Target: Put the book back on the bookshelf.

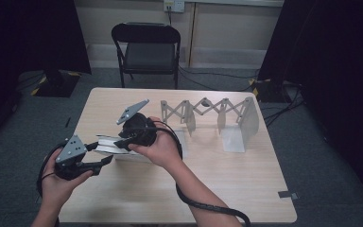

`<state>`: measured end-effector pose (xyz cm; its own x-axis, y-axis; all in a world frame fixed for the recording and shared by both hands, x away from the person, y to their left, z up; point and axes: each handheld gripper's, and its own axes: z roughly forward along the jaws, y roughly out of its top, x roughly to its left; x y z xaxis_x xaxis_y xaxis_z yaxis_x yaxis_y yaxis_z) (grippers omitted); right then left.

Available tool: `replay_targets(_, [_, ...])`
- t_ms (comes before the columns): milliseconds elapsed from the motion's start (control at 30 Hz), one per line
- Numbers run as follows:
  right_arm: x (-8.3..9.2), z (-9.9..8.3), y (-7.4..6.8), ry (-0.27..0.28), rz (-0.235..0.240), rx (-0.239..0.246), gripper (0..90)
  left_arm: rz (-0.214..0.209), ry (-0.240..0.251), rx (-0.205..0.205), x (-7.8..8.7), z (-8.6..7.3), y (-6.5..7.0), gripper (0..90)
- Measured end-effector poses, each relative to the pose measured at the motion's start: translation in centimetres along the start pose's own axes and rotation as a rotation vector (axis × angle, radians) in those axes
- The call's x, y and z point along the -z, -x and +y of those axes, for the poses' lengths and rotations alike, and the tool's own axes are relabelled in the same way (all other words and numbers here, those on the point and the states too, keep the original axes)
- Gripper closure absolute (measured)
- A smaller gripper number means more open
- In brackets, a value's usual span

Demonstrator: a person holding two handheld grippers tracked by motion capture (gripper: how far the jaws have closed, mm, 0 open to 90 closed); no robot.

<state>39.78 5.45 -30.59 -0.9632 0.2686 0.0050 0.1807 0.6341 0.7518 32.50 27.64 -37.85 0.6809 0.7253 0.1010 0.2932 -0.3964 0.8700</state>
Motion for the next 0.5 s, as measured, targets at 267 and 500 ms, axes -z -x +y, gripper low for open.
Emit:
replay_targets(267, [0.4,-0.4,1.0,0.033,-0.016,-0.045,57.9,0.002,-0.005,0.004,-0.7,0.4,-0.3,37.7])
replay_targets(500, [1.2,-0.6,1.3,0.023,-0.024,-0.052,49.8,0.015,-0.021,-0.003,-1.3,0.8,-0.4,36.7])
